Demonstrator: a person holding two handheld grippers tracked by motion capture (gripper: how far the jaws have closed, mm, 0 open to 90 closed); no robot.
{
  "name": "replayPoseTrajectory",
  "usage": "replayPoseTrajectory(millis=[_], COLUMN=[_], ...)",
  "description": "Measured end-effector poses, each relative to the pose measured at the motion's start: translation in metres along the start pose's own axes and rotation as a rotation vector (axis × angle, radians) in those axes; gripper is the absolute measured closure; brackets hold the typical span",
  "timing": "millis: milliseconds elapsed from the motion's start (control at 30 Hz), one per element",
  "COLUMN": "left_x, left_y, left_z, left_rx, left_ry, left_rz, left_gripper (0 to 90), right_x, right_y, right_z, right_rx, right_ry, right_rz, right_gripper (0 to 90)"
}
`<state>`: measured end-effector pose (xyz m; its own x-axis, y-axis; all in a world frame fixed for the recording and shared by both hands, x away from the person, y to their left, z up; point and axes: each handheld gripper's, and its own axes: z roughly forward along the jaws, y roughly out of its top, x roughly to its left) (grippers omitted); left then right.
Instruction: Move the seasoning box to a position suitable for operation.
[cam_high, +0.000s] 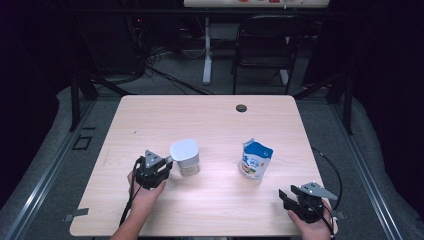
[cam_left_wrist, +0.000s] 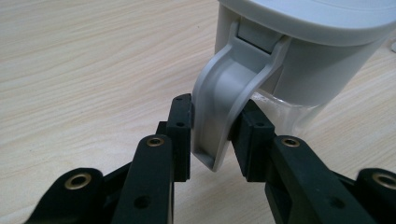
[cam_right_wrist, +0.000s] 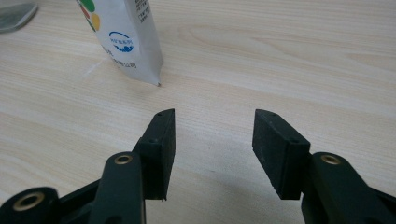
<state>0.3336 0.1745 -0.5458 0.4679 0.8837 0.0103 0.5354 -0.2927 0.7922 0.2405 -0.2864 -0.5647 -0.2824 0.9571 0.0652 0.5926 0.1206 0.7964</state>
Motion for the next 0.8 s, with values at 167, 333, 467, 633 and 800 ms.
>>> replayPoseTrajectory(millis=[167,333,467,633,800], left_x=[0.001,0.000,-0.001,-0.002,-0.004], left_y=[-0.002,-0.004,-0.007,-0.009,-0.013], left_z=[-0.002,-0.006,-0.008,-0.012,-0.017], left_rx=[0.001,0.002,-0.004,0.001,0.002], left_ry=[-0.016,-0.028,-0.033,-0.046,-0.061], left_rz=[0.019,0.034,0.039,0.048,0.056], left_gripper=[70.6,70.8,70.9,70.9,70.9], right_x=[0.000,0.000,0.000,-0.001,-0.001], right_y=[0.000,-0.001,-0.001,-0.001,-0.002], right_z=[0.000,0.001,0.002,0.003,0.004], right_rx=[-0.005,0.000,-0.001,0.002,0.004], right_ry=[0.004,0.003,0.006,0.005,0.004], right_rz=[0.007,0.009,0.013,0.019,0.024], right_gripper=[49.5,49.5,49.5,49.5,49.5])
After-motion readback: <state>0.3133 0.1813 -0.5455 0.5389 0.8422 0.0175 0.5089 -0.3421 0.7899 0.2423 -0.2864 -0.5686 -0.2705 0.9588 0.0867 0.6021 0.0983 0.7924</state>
